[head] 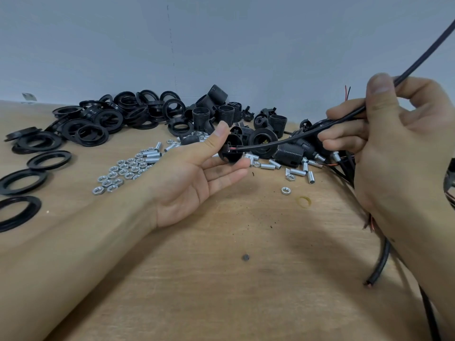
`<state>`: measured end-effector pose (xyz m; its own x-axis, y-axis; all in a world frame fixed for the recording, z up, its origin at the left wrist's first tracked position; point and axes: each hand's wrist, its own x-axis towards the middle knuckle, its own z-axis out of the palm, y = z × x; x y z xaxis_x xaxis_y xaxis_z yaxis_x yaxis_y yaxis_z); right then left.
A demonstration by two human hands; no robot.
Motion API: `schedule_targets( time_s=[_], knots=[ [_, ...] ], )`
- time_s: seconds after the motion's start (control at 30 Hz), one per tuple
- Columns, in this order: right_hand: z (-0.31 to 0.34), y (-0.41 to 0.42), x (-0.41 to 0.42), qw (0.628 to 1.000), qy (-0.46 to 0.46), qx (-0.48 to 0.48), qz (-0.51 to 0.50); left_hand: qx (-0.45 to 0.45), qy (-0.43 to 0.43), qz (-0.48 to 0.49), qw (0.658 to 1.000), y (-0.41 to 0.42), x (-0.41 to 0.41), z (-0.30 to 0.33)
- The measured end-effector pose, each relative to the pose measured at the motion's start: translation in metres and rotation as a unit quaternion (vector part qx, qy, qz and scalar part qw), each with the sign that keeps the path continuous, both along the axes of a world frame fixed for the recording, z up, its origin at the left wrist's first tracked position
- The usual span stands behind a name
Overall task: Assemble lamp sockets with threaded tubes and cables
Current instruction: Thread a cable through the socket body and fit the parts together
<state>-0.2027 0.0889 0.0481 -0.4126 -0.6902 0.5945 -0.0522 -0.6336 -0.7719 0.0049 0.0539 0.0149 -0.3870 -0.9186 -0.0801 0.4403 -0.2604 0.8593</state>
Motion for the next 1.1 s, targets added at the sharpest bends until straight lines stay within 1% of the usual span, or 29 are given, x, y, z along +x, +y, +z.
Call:
schedule_targets(
  time_s=[0.23, 0.43, 0.53, 0.7, 0.83, 1.0, 1.1],
  knots=[
    [0.002, 0.004, 0.002, 1.000, 0.015, -0.003, 0.008, -0.009, -0.007, -0.001, 1.000, -0.001, 0.001, -0.002],
    [0.002, 0.007, 0.007, 0.999, 0.036, -0.012, 0.032, -0.018, -0.007, 0.023, 1.000, -0.002, 0.000, -0.003],
    [0.004, 0.009, 0.007, 0.998, 0.040, -0.034, 0.020, -0.024, 0.000, 0.019, 1.000, -0.003, 0.001, -0.002],
    [0.006, 0.011, 0.007, 1.000, 0.026, -0.017, 0.006, -0.042, -0.004, 0.020, 0.999, -0.004, 0.000, -0.005],
    [0.007, 0.013, 0.006, 0.999, 0.031, -0.038, 0.000, -0.057, -0.010, 0.010, 0.998, -0.004, 0.002, -0.006],
    [0.008, 0.011, 0.006, 0.996, 0.001, -0.033, 0.079, -0.063, -0.012, 0.017, 0.998, -0.004, 0.001, -0.006],
    [0.008, 0.012, 0.008, 0.993, -0.014, -0.046, 0.105, -0.070, -0.010, 0.017, 0.997, -0.005, 0.002, -0.006]
  ],
)
